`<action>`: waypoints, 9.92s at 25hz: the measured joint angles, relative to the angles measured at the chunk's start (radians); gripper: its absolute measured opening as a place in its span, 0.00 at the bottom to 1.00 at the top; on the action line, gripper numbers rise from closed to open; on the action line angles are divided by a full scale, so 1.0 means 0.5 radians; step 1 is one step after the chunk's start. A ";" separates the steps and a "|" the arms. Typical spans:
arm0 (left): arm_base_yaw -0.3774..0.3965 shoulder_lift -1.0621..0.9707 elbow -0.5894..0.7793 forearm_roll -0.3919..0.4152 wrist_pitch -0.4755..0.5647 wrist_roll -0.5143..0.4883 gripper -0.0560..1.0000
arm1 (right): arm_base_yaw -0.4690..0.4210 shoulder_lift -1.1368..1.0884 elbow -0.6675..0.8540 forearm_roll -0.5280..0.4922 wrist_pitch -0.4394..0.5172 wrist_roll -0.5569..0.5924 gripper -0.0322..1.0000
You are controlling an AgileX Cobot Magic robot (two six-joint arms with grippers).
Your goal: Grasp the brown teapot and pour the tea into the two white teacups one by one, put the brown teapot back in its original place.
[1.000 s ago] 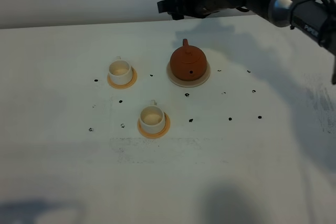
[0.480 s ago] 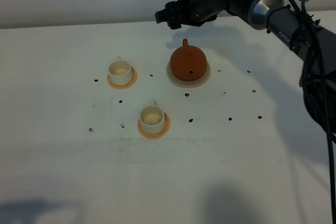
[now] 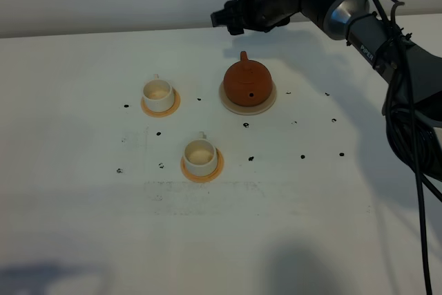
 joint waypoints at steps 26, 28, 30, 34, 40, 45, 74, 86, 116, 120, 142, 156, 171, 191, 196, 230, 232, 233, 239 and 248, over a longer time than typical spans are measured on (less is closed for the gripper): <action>0.000 0.000 0.000 0.000 0.000 0.000 0.57 | -0.017 0.064 0.000 -0.033 0.064 -0.006 0.60; 0.000 0.000 0.000 0.000 0.000 0.000 0.57 | -0.014 0.064 0.000 -0.031 0.071 -0.006 0.60; 0.000 0.000 0.000 0.000 0.000 0.000 0.57 | -0.010 0.064 0.000 -0.029 0.071 -0.006 0.60; 0.000 0.000 0.000 0.000 0.000 0.000 0.57 | 0.006 0.095 -0.002 -0.029 0.067 -0.010 0.60; 0.000 0.000 0.000 0.000 0.000 0.002 0.57 | 0.012 0.143 -0.002 -0.021 0.067 -0.014 0.60; 0.000 0.000 0.000 0.000 0.000 0.002 0.57 | 0.012 0.143 -0.002 -0.044 0.055 -0.014 0.60; 0.000 0.000 0.000 0.000 0.000 0.002 0.57 | 0.006 0.143 -0.002 -0.217 0.067 -0.014 0.60; 0.000 0.000 0.000 0.000 0.000 0.000 0.57 | -0.035 0.143 -0.002 -0.309 0.112 -0.015 0.60; 0.000 0.000 0.000 0.000 0.000 0.002 0.57 | -0.039 0.106 -0.002 -0.373 0.160 -0.118 0.60; 0.000 0.000 0.000 0.000 0.000 0.002 0.57 | -0.039 0.106 -0.004 -0.367 0.172 -0.143 0.60; 0.000 0.000 0.000 0.000 0.000 0.002 0.57 | -0.041 0.104 -0.012 -0.285 0.287 -0.322 0.60; 0.000 0.000 0.000 0.000 0.000 0.000 0.57 | -0.042 0.071 -0.023 -0.257 0.397 -0.362 0.60; 0.000 0.000 0.000 0.000 0.000 0.000 0.57 | -0.053 0.068 -0.023 -0.253 0.476 -0.366 0.60; 0.000 0.000 0.000 0.000 0.000 0.001 0.57 | -0.053 0.064 -0.025 -0.248 0.539 -0.367 0.60; 0.000 0.000 0.000 0.000 0.000 0.001 0.57 | -0.053 0.056 -0.025 -0.241 0.543 -0.367 0.60; 0.000 0.000 0.000 0.000 0.000 -0.002 0.57 | -0.110 0.034 -0.025 -0.169 0.626 -0.362 0.60; 0.000 0.000 0.000 0.000 0.000 -0.002 0.57 | -0.114 0.034 -0.025 -0.169 0.636 -0.362 0.60; 0.000 0.000 0.000 0.000 0.000 -0.002 0.57 | -0.114 0.034 -0.025 -0.169 0.638 -0.362 0.60; 0.000 0.000 0.000 0.000 0.000 -0.002 0.57 | -0.116 0.034 -0.025 -0.169 0.640 -0.362 0.60; 0.000 0.000 0.000 0.000 0.000 -0.002 0.57 | -0.134 -0.025 0.079 -0.169 0.639 -0.362 0.60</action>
